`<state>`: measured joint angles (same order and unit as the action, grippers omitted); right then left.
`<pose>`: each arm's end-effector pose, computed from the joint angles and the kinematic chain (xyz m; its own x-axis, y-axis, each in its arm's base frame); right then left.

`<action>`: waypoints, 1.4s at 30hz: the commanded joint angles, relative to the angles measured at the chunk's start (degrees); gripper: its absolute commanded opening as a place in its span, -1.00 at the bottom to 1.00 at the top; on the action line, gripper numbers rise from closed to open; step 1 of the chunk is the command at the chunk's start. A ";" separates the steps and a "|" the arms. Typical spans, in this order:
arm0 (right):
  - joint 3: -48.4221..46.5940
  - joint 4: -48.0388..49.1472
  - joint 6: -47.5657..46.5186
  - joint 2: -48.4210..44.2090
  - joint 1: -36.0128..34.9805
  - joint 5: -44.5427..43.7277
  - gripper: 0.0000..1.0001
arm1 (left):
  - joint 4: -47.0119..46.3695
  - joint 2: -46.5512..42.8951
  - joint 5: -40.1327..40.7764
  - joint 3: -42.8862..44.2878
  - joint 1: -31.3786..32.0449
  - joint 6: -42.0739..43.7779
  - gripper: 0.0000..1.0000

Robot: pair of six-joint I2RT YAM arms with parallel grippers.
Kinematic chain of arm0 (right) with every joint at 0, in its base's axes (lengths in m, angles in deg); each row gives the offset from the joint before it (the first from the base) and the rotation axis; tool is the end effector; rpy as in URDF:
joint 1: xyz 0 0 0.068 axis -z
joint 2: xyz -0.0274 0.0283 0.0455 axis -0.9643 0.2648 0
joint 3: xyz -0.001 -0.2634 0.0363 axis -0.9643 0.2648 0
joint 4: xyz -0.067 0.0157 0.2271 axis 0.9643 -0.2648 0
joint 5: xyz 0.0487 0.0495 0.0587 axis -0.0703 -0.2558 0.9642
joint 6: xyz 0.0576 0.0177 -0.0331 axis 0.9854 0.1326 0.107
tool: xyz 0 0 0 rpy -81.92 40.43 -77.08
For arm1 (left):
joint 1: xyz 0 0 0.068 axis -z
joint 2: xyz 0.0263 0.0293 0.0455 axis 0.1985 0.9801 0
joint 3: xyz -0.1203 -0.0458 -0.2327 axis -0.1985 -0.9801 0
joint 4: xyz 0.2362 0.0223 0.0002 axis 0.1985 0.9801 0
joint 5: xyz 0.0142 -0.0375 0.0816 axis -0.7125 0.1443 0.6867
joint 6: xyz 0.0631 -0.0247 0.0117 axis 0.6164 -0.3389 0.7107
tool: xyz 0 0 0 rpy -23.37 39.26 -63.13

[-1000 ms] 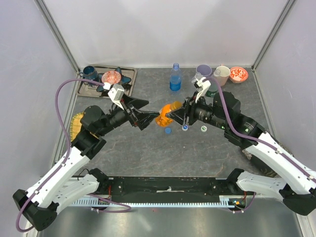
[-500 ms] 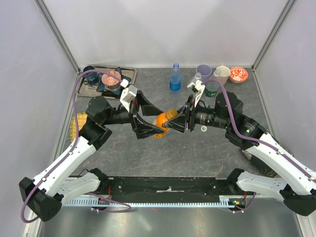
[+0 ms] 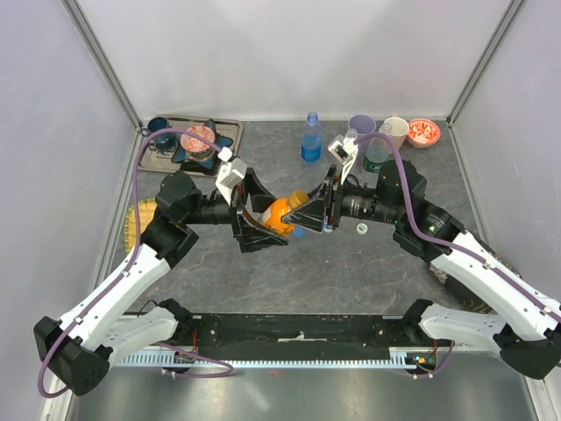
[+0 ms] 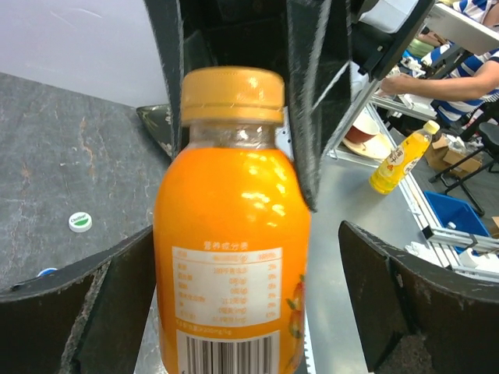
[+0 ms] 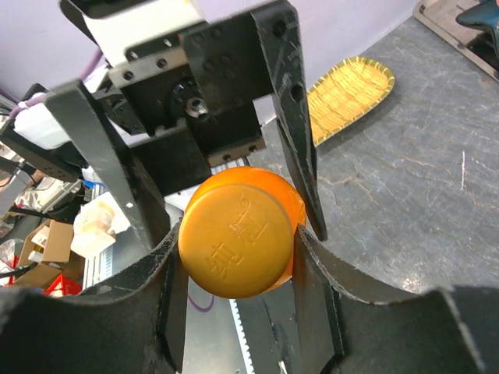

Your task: Unscrew the bottle caps

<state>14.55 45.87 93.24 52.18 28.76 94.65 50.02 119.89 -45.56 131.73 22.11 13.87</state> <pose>0.1360 0.1783 0.4170 -0.5357 0.0757 -0.8410 -0.8009 0.2700 0.5344 0.1384 -0.1482 0.3858 -0.3007 -0.0671 -0.9514 0.9534 -0.0487 -0.2979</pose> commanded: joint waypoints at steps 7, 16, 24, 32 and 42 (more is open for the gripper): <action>-1.85 5.74 1.91 0.62 0.10 1.81 -1.00 | 4.32 2.63 0.63 1.32 0.28 4.84 0.46; -5.35 0.21 -1.08 0.71 0.10 -4.15 0.22 | 4.58 1.40 4.48 0.79 0.54 6.86 -0.17; -12.39 -3.93 -0.12 2.28 0.10 -19.27 0.93 | 7.31 -1.32 24.77 -0.62 3.88 13.28 -0.26; -14.50 -4.72 4.63 6.06 0.10 -27.01 0.86 | 8.54 -2.55 44.53 -0.09 11.17 20.57 -0.29; -14.42 -5.34 6.21 8.35 0.01 -28.16 0.61 | 7.93 -3.08 57.14 -0.79 18.21 26.29 -0.30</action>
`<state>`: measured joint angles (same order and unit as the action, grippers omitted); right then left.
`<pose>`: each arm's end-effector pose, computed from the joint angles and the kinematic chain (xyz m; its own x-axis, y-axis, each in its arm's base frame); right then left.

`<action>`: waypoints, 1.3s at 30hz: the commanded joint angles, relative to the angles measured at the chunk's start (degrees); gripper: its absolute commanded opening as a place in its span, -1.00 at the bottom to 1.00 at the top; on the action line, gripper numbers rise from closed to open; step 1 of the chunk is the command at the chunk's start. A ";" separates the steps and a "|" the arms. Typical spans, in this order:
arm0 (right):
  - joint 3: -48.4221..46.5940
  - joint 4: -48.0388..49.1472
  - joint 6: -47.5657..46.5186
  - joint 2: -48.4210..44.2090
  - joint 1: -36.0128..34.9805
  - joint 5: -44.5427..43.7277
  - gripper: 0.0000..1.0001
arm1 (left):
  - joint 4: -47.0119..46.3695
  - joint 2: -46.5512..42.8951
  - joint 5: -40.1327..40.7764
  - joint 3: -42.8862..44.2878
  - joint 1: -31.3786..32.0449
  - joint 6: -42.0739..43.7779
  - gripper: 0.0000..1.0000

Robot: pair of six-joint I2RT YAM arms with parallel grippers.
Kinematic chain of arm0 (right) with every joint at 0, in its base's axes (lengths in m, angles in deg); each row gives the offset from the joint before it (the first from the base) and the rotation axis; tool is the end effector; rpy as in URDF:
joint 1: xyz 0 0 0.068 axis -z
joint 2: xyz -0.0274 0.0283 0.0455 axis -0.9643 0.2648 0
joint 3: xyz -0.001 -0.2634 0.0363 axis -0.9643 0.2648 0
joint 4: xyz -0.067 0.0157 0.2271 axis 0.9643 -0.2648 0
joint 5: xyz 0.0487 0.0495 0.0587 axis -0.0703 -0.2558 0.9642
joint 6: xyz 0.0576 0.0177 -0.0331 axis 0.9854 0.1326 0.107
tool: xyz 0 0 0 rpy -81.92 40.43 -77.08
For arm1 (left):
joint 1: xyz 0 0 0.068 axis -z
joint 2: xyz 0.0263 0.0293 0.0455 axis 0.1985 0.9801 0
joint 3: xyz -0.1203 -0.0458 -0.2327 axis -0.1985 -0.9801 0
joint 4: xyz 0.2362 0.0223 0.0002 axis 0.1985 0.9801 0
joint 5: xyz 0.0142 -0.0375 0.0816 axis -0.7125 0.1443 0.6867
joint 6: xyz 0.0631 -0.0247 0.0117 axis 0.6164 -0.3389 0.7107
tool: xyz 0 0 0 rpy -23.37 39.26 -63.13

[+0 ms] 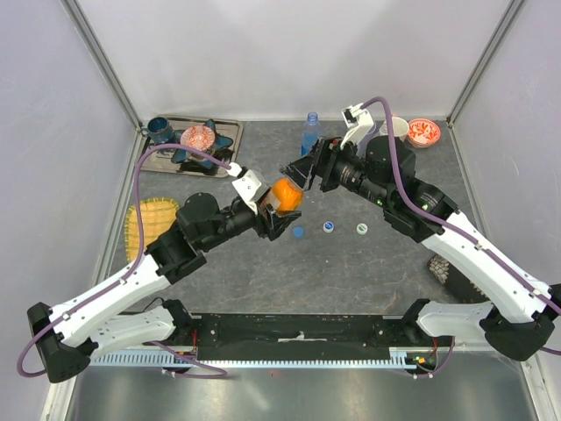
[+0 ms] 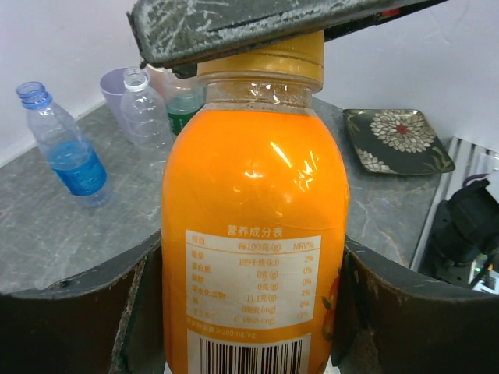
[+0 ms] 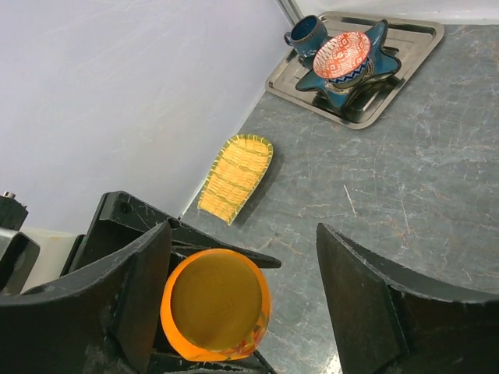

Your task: Unscrew the bottle caps

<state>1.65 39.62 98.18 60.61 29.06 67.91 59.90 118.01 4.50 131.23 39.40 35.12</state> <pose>0.1774 0.1834 0.4445 -0.4914 0.3127 -0.8128 -0.5530 0.6090 0.5686 0.1304 -0.1720 0.3709 -0.0495 -0.0294 -0.9983 0.8509 0.5222 -0.0575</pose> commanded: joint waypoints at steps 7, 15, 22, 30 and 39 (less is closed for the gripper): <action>-1.08 0.91 1.36 -0.35 -0.30 -1.34 0.43 | -2.57 -1.38 10.51 -0.73 1.62 5.49 -0.31; -0.55 1.18 1.36 -0.09 -0.30 -0.46 0.05 | -2.57 -1.11 11.49 -0.55 1.88 5.31 -0.33; 0.50 2.05 1.54 0.18 -0.30 2.43 -0.35 | -2.92 -1.29 11.92 -0.55 1.89 4.96 -0.33; 2.17 3.64 -3.46 0.35 -0.65 11.22 -1.00 | -3.36 -2.78 8.68 -0.38 1.80 3.82 -0.35; -0.29 0.04 -15.86 0.53 -0.56 28.35 -1.00 | -6.87 -3.58 -31.46 2.70 -5.66 -10.12 -0.46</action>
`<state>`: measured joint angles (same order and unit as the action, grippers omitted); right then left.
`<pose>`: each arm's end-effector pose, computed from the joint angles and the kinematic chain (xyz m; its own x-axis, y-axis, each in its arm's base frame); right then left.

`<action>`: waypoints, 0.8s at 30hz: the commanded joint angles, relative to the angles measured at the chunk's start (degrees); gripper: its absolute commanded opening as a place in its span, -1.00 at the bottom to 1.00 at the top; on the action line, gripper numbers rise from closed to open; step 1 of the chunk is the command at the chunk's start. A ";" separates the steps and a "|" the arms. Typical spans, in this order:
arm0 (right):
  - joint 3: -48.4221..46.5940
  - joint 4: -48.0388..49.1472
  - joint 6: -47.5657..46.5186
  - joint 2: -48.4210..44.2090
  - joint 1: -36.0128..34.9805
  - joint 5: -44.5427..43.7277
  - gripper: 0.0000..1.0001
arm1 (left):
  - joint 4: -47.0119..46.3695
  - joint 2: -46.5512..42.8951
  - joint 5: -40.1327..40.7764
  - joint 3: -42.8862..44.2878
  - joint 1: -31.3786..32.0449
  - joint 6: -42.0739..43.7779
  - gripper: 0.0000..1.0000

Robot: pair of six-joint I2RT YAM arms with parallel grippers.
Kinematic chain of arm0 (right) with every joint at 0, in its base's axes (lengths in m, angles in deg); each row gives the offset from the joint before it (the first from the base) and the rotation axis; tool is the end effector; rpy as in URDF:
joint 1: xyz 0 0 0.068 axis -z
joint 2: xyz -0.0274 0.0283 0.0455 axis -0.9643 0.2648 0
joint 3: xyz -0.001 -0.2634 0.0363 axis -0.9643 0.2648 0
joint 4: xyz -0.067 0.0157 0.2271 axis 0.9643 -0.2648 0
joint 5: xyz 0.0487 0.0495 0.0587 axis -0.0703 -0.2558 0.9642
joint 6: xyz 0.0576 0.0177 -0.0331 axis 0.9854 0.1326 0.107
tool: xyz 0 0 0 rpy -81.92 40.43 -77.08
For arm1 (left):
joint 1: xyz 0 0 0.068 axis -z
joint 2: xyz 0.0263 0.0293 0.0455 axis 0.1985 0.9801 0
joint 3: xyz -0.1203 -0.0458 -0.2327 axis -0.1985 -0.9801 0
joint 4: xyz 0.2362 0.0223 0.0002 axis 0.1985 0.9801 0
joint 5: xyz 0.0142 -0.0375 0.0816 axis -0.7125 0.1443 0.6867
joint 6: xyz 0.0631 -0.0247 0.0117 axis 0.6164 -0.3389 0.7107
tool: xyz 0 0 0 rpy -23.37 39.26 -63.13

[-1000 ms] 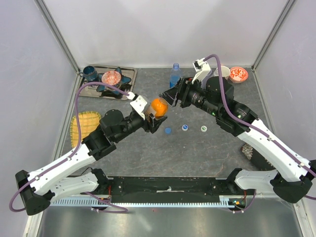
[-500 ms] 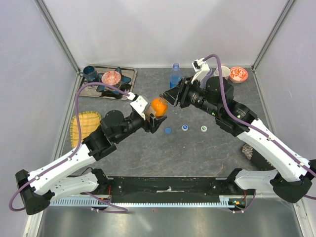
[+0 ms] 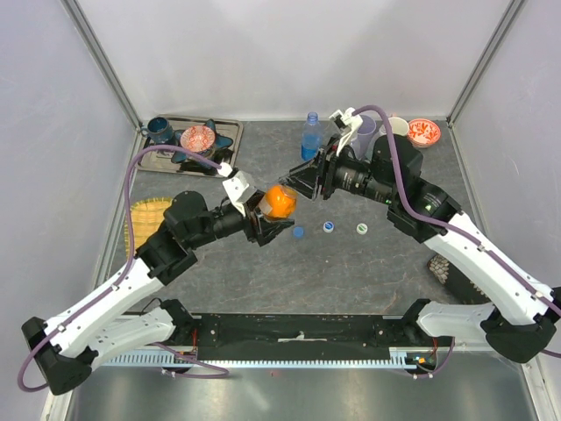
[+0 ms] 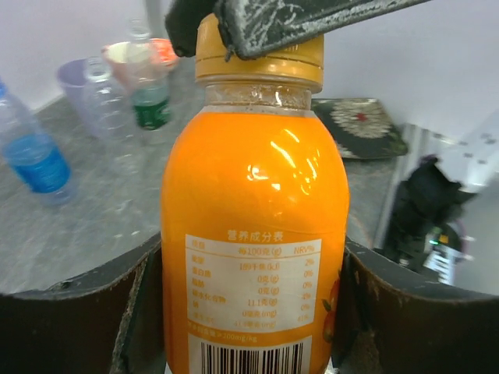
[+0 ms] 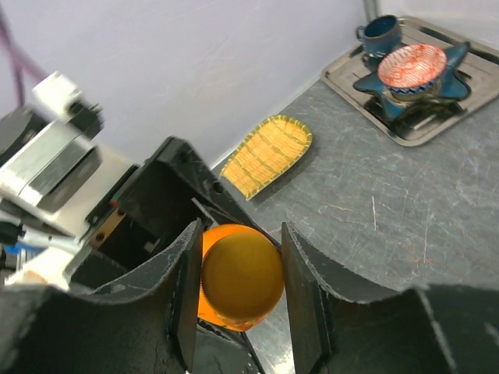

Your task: Unscrew the bottle caps

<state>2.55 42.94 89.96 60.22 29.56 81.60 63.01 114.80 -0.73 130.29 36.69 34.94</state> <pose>0.1683 0.1897 0.4486 -0.4375 0.1713 -0.8827 -0.7534 0.4661 0.4638 0.1251 -0.1582 0.3688 -0.0633 -0.0178 -0.9978 0.8722 0.4849 -0.0640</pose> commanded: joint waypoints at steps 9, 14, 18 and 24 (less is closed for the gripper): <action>1.71 0.22 -11.34 -2.67 -1.15 24.08 -1.00 | -33.52 1.75 -46.22 0.04 -11.75 -32.74 -0.44; -0.21 0.32 -8.80 -4.00 -1.06 13.56 -0.32 | -32.68 2.01 -43.94 -0.49 -12.54 -31.80 -0.44; -3.99 -0.47 -5.20 -4.26 -1.06 3.28 0.52 | -24.85 1.31 -38.59 -0.05 -12.46 -25.38 -0.43; -9.97 -3.37 -1.33 -2.16 -1.06 -5.79 0.95 | -13.79 -0.01 -27.61 1.61 -11.84 -14.57 -0.38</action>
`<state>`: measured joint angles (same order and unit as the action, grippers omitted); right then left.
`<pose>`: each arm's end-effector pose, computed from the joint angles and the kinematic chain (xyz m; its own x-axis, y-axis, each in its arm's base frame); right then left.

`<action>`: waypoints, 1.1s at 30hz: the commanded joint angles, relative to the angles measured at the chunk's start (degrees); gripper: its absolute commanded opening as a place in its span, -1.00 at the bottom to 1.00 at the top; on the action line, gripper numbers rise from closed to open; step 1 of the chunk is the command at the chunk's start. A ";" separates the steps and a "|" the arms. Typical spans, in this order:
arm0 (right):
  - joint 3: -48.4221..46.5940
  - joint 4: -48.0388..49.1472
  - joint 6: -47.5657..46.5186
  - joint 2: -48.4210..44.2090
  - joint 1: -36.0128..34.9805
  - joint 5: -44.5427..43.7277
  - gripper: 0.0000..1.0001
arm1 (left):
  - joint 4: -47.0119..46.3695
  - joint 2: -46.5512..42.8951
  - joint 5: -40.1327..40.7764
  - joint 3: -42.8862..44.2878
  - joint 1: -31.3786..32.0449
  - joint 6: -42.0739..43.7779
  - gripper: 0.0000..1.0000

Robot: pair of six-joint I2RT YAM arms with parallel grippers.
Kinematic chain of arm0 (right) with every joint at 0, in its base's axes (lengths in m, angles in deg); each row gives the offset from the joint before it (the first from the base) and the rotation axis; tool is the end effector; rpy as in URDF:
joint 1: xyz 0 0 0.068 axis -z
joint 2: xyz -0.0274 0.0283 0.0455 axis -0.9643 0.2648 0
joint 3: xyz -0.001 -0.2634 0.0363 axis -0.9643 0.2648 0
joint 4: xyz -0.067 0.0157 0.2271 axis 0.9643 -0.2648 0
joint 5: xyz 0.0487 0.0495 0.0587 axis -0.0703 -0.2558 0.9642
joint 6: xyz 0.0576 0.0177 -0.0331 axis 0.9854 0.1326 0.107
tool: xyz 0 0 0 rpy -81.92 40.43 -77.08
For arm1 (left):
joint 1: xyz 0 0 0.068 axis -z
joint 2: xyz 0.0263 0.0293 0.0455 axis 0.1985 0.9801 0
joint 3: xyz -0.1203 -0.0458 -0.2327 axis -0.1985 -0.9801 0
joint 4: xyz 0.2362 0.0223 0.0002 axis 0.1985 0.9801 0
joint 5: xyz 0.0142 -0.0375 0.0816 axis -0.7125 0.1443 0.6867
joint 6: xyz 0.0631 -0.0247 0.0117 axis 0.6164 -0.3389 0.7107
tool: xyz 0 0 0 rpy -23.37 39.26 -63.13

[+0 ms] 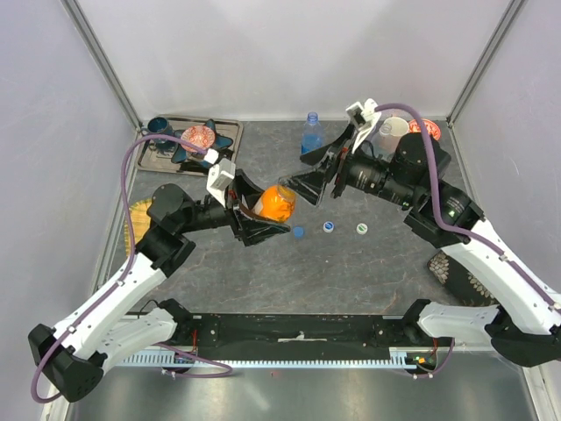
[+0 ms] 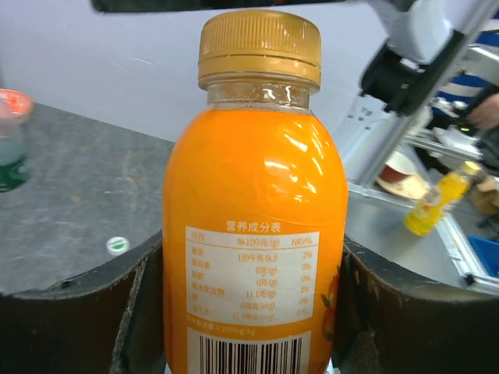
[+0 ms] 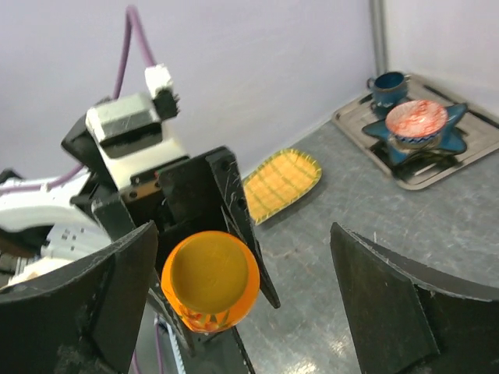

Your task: Unscrew the bottle caps

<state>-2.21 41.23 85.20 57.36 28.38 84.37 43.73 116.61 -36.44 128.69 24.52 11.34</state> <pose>0.1431 0.1746 0.4824 -0.3183 0.1773 -0.9313 -0.8440 0.3943 0.3635 0.1290 -0.1451 0.3914 -0.2574 -0.1854 -0.9484 0.9632 0.0292 -0.2671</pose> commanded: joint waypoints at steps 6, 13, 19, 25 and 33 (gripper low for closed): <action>-6.88 -2.55 10.73 3.78 0.03 -10.07 0.93 | 10.00 -4.11 27.87 2.95 5.86 19.41 -0.35; -5.65 -0.62 15.04 6.42 -0.32 -8.75 0.86 | 10.79 -4.02 48.09 2.51 13.33 26.97 -0.32; -4.16 0.61 15.49 6.77 -0.85 -9.36 0.66 | 10.88 -3.58 52.24 2.60 15.27 28.83 -0.33; -2.40 0.97 15.57 6.42 -0.94 -9.89 0.43 | 10.18 -3.76 54.18 2.25 15.54 28.91 -0.33; -1.08 1.41 15.31 5.90 -0.94 -11.03 0.13 | 10.18 -3.85 53.83 1.98 15.63 28.65 -0.34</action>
<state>-3.77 40.21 100.34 64.70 27.71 74.84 56.32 113.29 16.01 129.57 39.77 37.85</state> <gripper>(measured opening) 0.585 0.695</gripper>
